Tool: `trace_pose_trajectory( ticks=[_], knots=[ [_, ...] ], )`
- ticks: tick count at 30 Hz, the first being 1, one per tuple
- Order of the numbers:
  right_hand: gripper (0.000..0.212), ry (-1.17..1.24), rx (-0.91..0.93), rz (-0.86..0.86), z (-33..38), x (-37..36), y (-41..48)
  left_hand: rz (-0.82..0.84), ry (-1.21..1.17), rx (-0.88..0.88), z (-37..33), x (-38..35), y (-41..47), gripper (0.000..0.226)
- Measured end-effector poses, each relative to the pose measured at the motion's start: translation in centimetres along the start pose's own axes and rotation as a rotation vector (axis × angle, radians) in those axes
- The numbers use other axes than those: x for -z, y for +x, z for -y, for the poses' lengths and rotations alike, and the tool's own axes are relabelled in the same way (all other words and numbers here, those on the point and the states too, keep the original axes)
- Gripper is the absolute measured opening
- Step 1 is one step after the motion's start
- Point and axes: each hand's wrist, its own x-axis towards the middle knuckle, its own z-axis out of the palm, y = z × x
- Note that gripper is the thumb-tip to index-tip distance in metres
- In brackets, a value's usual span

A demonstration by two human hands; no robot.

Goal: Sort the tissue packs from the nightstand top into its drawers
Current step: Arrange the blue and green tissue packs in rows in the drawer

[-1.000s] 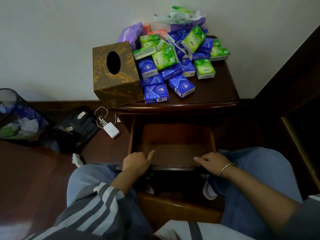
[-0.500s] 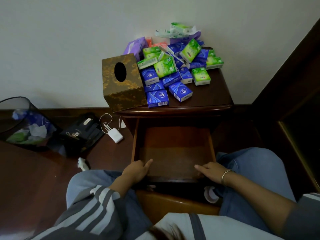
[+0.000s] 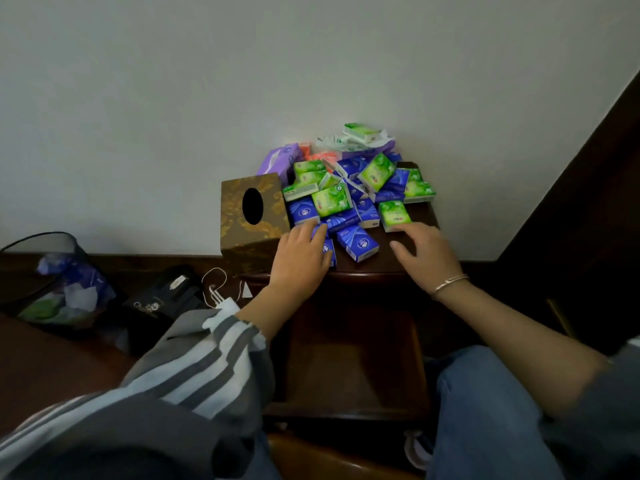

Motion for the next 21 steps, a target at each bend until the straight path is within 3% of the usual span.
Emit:
trace_pose_trajectory(
  ticks=[5,7,9,11,14,18,21],
  knots=[
    [0.059,-0.238,-0.085,0.287,1.8,-6.6,1.1,0.275,0.441,0.033,-0.8,-4.0,0.4,0.066],
    [0.058,-0.315,-0.114,0.289,1.3,-8.5,0.0,0.24,0.456,0.032,-0.9,-4.7,-0.1,0.065],
    [0.053,-0.337,-0.104,0.181,0.7,-9.3,-0.7,0.151,0.396,-0.004,-0.8,-5.0,-0.6,0.061],
    [0.045,-0.316,-0.08,0.114,0.2,-9.4,-0.7,0.083,0.268,-0.001,-0.7,-5.1,-1.1,0.059],
    [0.035,-0.185,-0.069,0.073,-0.1,-9.0,-0.5,0.142,-0.056,0.162,-0.5,-4.9,-1.2,0.076],
    [0.045,0.224,-0.232,-0.093,0.1,-7.7,-0.7,0.15,-0.282,0.307,-0.8,-4.5,-0.9,0.061],
    [0.052,0.542,-0.33,-0.184,0.5,-6.1,-1.6,0.062,-0.767,0.581,-1.8,-3.8,-0.4,0.053]
  ],
)
